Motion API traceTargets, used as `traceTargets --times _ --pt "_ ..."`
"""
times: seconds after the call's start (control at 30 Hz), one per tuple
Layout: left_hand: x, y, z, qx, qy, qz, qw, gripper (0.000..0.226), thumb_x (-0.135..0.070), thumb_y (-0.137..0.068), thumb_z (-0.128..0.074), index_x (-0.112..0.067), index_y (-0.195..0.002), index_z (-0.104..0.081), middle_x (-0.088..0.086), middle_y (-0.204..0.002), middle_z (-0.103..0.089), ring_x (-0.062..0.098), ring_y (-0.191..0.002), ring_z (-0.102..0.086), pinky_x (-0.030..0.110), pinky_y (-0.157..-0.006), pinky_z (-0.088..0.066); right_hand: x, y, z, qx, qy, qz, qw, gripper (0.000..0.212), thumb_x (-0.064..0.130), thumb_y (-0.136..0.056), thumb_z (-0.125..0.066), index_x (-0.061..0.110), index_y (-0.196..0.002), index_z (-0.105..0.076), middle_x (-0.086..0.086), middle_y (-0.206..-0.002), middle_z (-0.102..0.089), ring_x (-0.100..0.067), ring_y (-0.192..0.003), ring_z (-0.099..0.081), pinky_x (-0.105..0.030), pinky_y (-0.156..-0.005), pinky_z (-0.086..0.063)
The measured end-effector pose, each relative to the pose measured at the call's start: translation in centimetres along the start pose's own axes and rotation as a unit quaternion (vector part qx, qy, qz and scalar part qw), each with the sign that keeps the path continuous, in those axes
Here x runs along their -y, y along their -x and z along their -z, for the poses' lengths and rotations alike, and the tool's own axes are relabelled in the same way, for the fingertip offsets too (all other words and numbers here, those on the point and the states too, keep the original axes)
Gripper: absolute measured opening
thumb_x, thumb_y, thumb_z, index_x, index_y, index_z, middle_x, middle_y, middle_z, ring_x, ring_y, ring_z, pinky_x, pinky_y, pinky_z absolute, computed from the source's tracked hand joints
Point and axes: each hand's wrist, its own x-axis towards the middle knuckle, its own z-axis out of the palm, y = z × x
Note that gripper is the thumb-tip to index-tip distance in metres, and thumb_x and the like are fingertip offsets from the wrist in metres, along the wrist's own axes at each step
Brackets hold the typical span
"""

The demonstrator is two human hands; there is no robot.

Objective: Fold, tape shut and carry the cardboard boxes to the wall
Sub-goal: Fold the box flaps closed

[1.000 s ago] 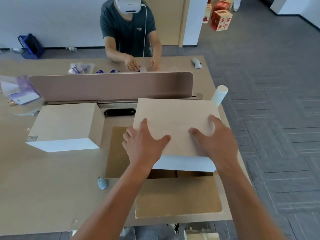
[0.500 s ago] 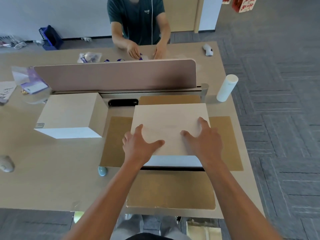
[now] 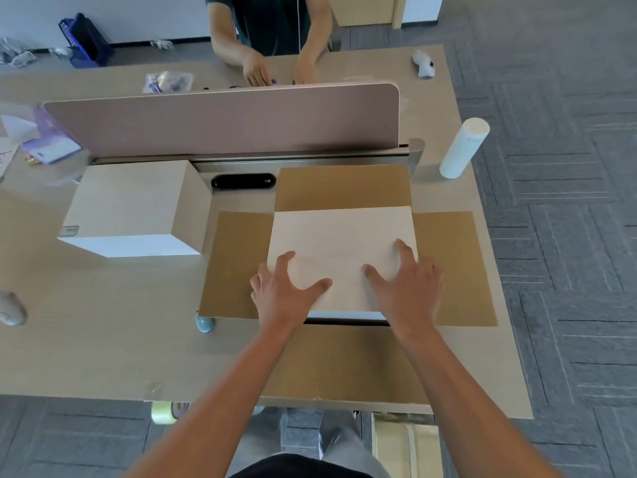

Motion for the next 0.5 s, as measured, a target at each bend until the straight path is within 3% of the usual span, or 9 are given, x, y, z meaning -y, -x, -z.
traceTargets --times 0.27,0.5 --pt "1.5 -0.6 -1.2 0.021 -0.050 -0.053 0.997 0.081 -0.067 -0.077 -0.077 -0.039 -0.144 -0.041 0.006 -0.148 -0.036 0.029 -0.139 -0.027 0.047 -0.115 -0.035 -2.1 0.1 -2.0 -0.026 -0.037 0.008 0.999 0.071 0.066 -0.086 -0.065 0.030 -0.145 -0.052 -0.008 -0.126 -0.063 -0.031 -0.117 -0.050 -0.042 -0.105 -0.040" --pt "2.2 -0.3 -3.2 0.022 -0.154 -0.072 0.985 0.086 -0.068 -0.086 -0.066 -0.032 -0.156 -0.031 0.017 -0.161 -0.017 0.036 -0.146 -0.018 0.047 -0.119 -0.025 -4.1 1.4 -3.7 -0.050 0.000 0.069 0.996 0.062 0.051 -0.094 -0.066 0.023 -0.147 -0.052 -0.009 -0.147 -0.052 -0.031 -0.130 -0.046 -0.048 -0.107 -0.044"
